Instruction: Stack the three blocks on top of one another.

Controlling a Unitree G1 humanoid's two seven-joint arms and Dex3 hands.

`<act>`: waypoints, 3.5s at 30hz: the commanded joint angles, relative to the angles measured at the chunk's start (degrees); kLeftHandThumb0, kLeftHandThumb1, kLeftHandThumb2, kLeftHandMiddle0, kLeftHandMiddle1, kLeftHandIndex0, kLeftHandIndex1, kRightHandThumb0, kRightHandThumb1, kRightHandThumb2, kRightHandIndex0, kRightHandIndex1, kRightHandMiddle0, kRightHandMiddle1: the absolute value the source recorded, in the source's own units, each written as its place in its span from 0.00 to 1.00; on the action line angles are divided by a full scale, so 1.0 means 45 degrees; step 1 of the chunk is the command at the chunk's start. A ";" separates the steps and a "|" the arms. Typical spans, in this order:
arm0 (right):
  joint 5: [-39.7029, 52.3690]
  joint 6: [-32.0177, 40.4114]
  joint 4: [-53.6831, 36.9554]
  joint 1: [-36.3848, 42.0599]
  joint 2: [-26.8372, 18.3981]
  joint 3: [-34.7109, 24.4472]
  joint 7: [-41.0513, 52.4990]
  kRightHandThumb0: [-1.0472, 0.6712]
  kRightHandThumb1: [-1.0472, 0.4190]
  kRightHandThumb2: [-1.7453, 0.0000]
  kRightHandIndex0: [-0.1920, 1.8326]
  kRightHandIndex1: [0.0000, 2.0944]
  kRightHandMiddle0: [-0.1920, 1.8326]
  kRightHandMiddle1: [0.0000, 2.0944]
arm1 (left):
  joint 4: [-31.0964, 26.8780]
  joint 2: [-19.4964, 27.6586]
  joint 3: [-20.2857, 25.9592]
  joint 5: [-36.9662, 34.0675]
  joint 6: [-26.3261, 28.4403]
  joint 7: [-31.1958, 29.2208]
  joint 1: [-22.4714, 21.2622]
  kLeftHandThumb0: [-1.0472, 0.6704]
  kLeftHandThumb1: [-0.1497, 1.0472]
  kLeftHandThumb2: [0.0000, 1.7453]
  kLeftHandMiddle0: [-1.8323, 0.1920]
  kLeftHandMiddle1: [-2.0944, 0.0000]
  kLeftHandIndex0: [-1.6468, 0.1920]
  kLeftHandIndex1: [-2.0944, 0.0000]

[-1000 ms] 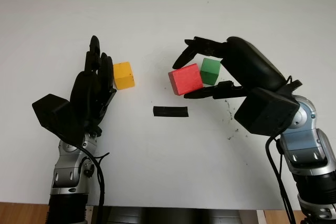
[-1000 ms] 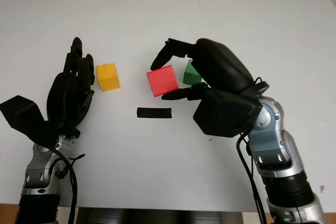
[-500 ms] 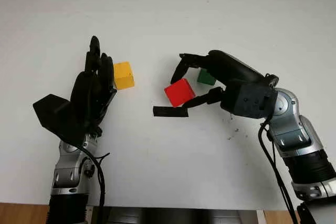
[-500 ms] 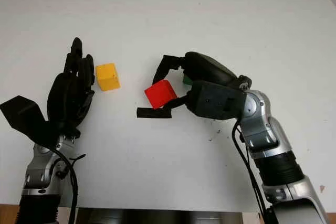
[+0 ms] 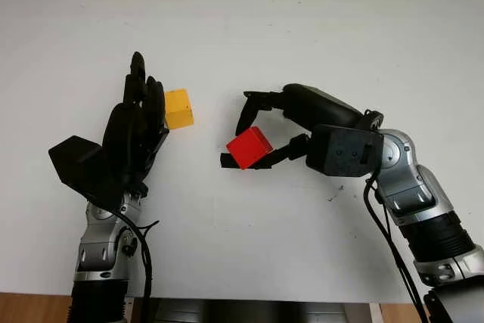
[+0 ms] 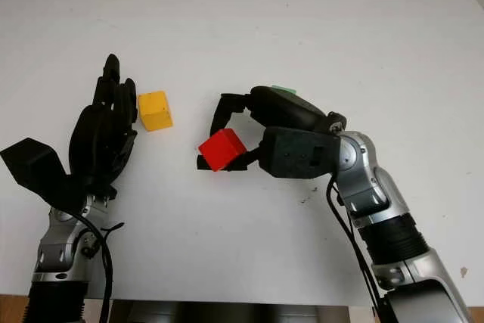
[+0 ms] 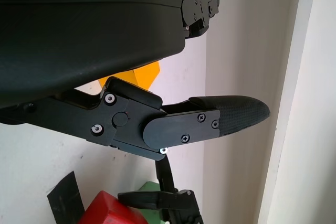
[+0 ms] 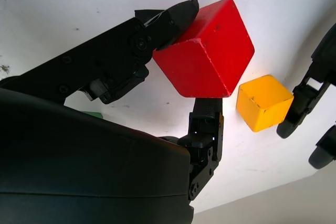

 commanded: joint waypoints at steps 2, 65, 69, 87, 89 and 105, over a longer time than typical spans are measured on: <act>-0.0280 -0.0304 -0.0164 -0.0320 -0.0104 0.0165 -0.0025 0.35 0.09 0.97 0.22 0.02 0.33 0.71 | -0.0120 -0.0103 -0.0075 0.0035 -0.0135 0.0007 0.0177 0.15 1.00 0.31 1.00 0.98 1.00 0.98; -0.1316 -0.1832 0.0144 -0.1179 -0.1420 0.0384 0.0909 0.16 0.10 0.97 0.02 0.00 0.02 0.01 | -0.0637 -0.0396 -0.0138 0.0025 -0.0262 0.0186 0.0864 0.15 1.00 0.30 1.00 0.98 1.00 0.98; -0.0642 -0.0569 -0.1589 -0.1081 -0.1972 -0.0473 0.1872 0.09 0.10 0.97 0.00 0.00 0.00 0.00 | -0.1062 -0.0216 0.0005 0.0102 -0.0224 0.0259 0.0953 0.15 1.00 0.30 0.99 0.98 0.99 0.98; 0.4932 0.3087 -0.2646 -0.0234 -0.0326 -0.4561 -0.0181 0.18 0.00 0.87 0.03 0.02 0.04 0.02 | -0.1582 0.2938 0.0335 0.5875 -0.0841 0.2517 -0.0452 0.22 1.00 0.10 0.74 0.96 0.72 0.91; 0.4752 0.3042 -0.2456 0.0001 -0.0051 -0.4483 -0.0776 0.17 0.00 0.84 0.04 0.02 0.04 0.02 | -0.1189 0.3862 0.0153 0.6774 -0.0659 0.2211 -0.0849 0.20 1.00 0.08 0.78 0.98 0.72 0.92; 0.4418 0.4475 -0.2729 0.0455 0.0976 -0.4460 -0.3253 0.20 0.00 0.64 0.00 0.00 0.00 0.00 | 0.2092 0.7801 -0.3459 0.9877 0.0010 -0.3155 -0.5344 0.09 0.96 0.03 0.91 0.98 0.75 0.97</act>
